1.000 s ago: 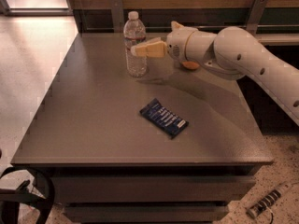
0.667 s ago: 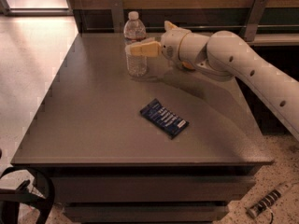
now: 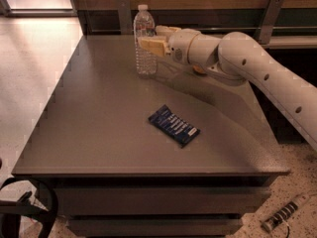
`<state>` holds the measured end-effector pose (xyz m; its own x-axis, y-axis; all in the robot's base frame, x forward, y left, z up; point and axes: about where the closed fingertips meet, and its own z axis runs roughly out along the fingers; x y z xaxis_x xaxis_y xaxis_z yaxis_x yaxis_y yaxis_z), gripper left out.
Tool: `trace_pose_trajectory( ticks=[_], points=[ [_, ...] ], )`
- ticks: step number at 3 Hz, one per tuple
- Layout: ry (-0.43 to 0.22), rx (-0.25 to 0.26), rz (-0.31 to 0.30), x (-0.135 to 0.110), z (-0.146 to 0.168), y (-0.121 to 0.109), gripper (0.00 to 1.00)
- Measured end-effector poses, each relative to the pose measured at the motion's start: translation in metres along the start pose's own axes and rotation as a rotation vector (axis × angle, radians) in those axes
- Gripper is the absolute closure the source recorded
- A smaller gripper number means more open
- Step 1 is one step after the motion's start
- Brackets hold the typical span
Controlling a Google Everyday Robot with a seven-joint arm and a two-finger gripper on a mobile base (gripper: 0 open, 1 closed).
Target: Pick water bottle
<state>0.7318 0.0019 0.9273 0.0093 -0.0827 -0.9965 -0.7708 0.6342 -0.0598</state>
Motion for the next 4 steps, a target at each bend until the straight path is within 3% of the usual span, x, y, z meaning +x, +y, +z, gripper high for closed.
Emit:
trace_pose_trajectory(
  ticks=[2,3,4],
  points=[
    [-0.001,-0.007,0.0,-0.0006,0.0035,0.0038,0.92],
    [-0.001,-0.01,0.0,-0.0008,0.0048,0.0053,1.0],
    [-0.001,-0.01,0.0,-0.0008,0.0049,0.0053,1.0]
  ],
)
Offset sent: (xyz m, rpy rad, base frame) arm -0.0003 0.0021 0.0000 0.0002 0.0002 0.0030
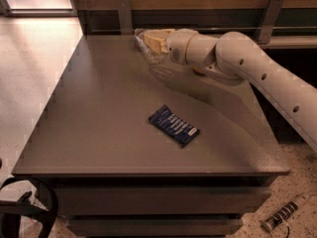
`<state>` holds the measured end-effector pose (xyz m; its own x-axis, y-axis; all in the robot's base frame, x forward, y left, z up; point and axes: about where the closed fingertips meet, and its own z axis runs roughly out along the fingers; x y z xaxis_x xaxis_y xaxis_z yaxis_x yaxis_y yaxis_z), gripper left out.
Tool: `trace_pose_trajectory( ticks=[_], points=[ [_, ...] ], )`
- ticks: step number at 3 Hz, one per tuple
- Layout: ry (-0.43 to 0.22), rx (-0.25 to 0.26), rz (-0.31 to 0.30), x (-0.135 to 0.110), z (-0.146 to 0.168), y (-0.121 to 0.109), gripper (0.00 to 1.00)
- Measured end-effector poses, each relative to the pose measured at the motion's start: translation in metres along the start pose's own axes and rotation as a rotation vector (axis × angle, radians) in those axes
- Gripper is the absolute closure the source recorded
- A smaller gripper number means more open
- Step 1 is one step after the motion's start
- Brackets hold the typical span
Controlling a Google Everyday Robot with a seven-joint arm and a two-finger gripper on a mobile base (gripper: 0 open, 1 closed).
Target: Pick water bottle
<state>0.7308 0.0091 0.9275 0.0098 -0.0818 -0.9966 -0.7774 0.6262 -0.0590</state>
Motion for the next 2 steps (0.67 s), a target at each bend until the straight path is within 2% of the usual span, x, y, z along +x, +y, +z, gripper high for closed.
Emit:
trace_pose_trajectory(
  ticks=[1,2],
  points=[
    [0.0,-0.003,0.0,-0.0003,0.0016,0.0017,0.88],
    [-0.001,-0.007,0.0,-0.0006,0.0034,0.0037,0.63]
  ],
)
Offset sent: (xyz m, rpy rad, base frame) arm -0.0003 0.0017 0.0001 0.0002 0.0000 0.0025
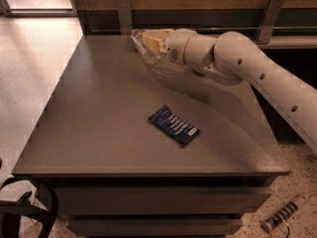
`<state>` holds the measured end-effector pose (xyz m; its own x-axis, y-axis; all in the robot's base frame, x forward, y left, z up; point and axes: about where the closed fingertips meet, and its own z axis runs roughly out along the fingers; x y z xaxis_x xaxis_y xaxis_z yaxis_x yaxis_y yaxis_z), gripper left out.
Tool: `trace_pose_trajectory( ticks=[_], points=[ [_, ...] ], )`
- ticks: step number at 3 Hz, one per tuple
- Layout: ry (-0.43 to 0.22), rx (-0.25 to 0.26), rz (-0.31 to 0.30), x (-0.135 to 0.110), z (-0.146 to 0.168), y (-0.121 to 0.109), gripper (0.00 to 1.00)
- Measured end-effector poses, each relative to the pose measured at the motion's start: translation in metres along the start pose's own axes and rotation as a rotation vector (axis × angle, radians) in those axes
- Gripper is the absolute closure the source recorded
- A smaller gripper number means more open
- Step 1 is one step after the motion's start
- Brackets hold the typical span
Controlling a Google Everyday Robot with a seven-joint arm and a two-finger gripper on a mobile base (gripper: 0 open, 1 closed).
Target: Pick water bottle
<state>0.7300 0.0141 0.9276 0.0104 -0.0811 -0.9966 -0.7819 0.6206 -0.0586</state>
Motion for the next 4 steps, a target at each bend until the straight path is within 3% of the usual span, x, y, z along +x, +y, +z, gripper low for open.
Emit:
trace_pose_trajectory(
  ticks=[1,2,3,4],
  points=[
    [-0.001,-0.005,0.0,-0.0004,0.0026,0.0028,0.32],
    [-0.001,-0.009,0.0,-0.0007,0.004,0.0044,0.1],
    [-0.001,-0.012,0.0,-0.001,0.0056,0.0062,0.0],
    [-0.001,-0.012,0.0,-0.001,0.0057,0.0063,0.0]
  ],
)
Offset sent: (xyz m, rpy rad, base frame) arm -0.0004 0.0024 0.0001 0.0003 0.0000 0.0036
